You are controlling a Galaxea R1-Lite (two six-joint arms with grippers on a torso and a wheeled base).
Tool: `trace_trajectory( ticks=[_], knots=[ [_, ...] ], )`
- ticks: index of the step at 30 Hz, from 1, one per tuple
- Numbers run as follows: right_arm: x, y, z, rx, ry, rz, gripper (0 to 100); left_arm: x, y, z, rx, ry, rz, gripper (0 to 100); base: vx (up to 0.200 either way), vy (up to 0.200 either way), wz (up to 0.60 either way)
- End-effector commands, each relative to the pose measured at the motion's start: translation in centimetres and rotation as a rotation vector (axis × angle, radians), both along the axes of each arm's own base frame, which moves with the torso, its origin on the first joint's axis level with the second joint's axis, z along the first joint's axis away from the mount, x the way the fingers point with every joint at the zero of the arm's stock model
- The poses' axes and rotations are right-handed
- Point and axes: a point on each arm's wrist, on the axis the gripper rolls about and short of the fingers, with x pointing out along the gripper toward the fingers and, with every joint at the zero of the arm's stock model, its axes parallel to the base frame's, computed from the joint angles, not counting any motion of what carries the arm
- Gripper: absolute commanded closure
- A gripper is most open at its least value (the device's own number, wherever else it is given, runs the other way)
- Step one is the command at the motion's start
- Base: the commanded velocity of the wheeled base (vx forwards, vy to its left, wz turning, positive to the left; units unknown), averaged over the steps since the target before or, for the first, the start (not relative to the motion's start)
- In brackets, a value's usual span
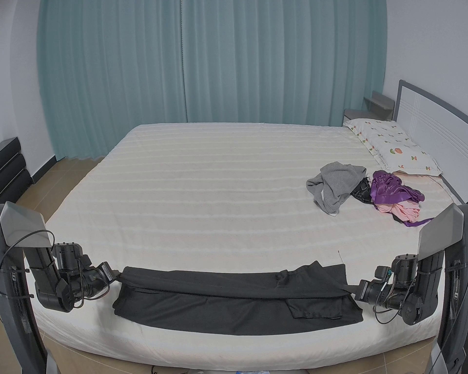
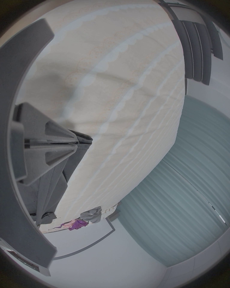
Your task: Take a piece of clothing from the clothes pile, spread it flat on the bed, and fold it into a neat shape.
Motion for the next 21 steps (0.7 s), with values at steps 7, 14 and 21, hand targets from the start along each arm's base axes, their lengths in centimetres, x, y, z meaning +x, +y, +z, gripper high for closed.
trace_trajectory(
  ticks=[7, 14, 21],
  knots=[
    [-0.4, 0.2, -1.2, -0.022, 0.029, 0.027, 0, -0.8, -0.2, -0.4, -0.011, 0.025, -0.034, 0, 0.000, 0.000, 0.00],
    [1.2, -0.1, -0.2, 0.026, -0.034, -0.009, 0, -0.8, -0.3, -0.2, -0.007, 0.017, -0.043, 0, 0.000, 0.000, 0.00],
    [2.9, -0.4, 0.4, 0.092, -0.063, -0.072, 0, 1.4, 0.1, 0.7, -0.088, -0.041, 0.028, 0, 0.000, 0.000, 0.00]
  ],
)
